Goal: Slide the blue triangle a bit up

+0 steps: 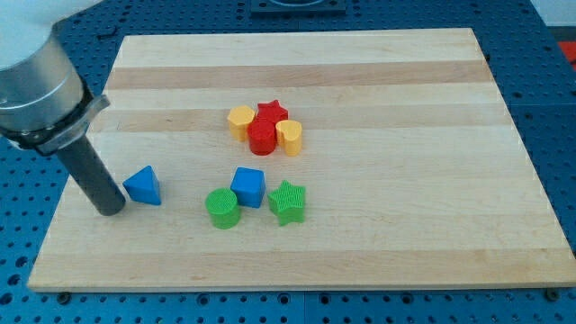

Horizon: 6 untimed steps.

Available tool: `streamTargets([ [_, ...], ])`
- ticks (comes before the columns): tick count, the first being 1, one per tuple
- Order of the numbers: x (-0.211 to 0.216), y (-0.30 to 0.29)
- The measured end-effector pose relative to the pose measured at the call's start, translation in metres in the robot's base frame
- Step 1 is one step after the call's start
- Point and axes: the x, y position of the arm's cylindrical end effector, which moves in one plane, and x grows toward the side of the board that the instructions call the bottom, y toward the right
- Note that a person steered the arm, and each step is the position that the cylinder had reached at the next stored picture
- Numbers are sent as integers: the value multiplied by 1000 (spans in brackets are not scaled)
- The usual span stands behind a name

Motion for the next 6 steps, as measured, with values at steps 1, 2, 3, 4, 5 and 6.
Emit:
streamTargets([
  [1, 10, 3],
  [2, 28, 22],
  [3, 19, 38],
  [4, -1, 37],
  [5, -17, 17],
  [6, -16, 14],
])
